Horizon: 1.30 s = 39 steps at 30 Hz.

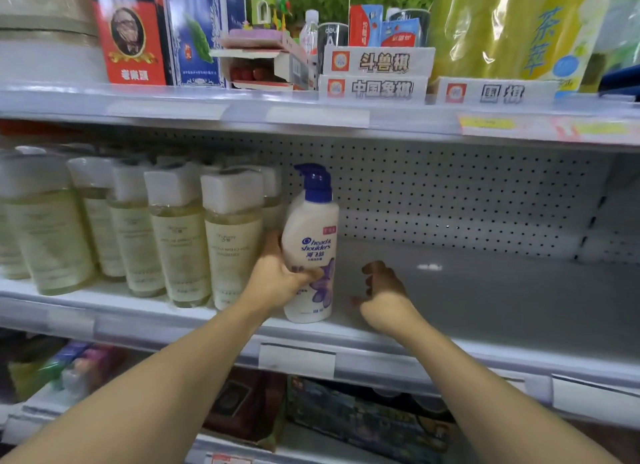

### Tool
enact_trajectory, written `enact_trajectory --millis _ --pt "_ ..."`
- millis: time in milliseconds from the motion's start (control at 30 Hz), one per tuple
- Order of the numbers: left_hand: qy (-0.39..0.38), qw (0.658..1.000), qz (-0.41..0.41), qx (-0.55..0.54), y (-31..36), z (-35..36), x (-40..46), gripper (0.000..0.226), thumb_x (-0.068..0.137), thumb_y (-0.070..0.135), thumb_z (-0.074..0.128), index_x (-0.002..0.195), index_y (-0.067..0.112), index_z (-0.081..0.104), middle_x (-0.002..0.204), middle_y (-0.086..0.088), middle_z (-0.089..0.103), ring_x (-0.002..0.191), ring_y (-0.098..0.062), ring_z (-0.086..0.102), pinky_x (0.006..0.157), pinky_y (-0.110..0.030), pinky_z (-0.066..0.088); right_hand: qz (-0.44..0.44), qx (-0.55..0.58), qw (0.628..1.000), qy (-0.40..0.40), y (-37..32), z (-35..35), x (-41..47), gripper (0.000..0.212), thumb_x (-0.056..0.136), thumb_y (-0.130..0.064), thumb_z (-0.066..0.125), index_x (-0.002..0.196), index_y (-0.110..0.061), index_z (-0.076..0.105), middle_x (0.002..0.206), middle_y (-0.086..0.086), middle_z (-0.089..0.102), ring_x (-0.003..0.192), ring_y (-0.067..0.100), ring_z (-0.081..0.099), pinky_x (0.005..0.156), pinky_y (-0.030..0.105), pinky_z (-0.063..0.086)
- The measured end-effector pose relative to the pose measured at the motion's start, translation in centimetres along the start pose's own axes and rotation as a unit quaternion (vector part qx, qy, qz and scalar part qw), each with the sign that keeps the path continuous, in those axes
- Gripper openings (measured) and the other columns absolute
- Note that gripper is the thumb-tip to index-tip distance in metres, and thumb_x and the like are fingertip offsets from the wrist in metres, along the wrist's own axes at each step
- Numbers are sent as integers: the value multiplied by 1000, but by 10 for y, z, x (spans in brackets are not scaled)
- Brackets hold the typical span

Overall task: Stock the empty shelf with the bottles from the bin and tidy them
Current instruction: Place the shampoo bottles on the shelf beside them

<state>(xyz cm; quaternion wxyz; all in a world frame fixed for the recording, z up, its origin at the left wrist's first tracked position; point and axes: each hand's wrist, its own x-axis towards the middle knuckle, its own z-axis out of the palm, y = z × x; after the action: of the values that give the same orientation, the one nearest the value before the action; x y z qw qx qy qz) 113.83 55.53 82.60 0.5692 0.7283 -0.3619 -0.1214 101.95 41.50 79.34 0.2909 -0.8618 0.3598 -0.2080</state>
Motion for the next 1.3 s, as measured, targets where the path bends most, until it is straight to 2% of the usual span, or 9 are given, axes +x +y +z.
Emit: enact_trajectory --millis 67,233,333,400,600,733,967,1100,1300 --pt "-16 1000 -4 18 -2 -2 2 52 71 12 81 113 7 53 99 -3 68 94 -20 66 84 -36 54 -7 -2 1000 1 1 -1 -2 58 84 -20 69 132 -17 37 125 8 44 106 23 52 87 31 47" --pt "27 991 -8 134 4 -2 -6 47 74 28 79 108 12 51 100 -3 66 89 -21 63 78 -34 52 -6 10 1000 -1 2 -1 -6 58 83 -19 69 131 -18 37 127 9 43 106 25 53 85 31 47" --pt "79 956 -41 278 2 6 -25 54 73 46 76 99 12 43 98 -5 62 93 -28 63 71 -36 51 -10 17 1000 2 2 -2 -12 57 84 -21 69 130 -17 37 128 10 43 108 26 53 86 32 47" --pt "89 929 -66 354 -5 14 -36 59 75 54 71 97 13 35 108 -10 61 103 -31 61 76 -38 48 -17 12 1000 -2 0 -1 -17 57 84 -20 68 131 -15 37 129 10 42 110 27 53 84 30 45" --pt "140 916 -94 365 -7 32 -29 81 66 70 66 108 8 35 110 -13 61 104 -35 59 78 -39 47 -27 -1 1000 -9 -2 -2 -29 56 84 -19 65 132 -16 36 129 10 41 111 27 52 86 33 47" --pt "128 913 -105 373 -6 34 -25 76 74 62 67 115 7 35 113 -12 60 104 -34 60 76 -37 44 -28 -5 1000 -11 1 -3 -34 59 84 -22 68 133 -14 36 128 11 41 110 27 51 86 32 47" --pt "107 898 -116 411 -3 35 -19 50 88 42 63 119 4 55 117 -13 62 108 -33 60 83 -35 46 -47 -15 999 -3 -1 -6 -44 59 83 -30 70 130 -15 38 129 9 42 121 28 44 96 38 45" --pt "125 883 -105 441 -9 31 -30 45 89 28 63 121 3 43 122 -14 58 112 -34 57 83 -38 45 -69 -41 997 -17 -7 -14 -55 64 84 -32 68 136 -15 35 135 9 41 127 27 38 101 39 41" --pt "93 852 -36 514 -14 8 -72 43 89 33 62 117 11 40 120 -10 54 110 -29 52 71 -38 39 -127 -122 983 -42 -12 -19 -86 69 86 -34 66 142 -14 29 141 8 35 132 25 28 105 35 33"
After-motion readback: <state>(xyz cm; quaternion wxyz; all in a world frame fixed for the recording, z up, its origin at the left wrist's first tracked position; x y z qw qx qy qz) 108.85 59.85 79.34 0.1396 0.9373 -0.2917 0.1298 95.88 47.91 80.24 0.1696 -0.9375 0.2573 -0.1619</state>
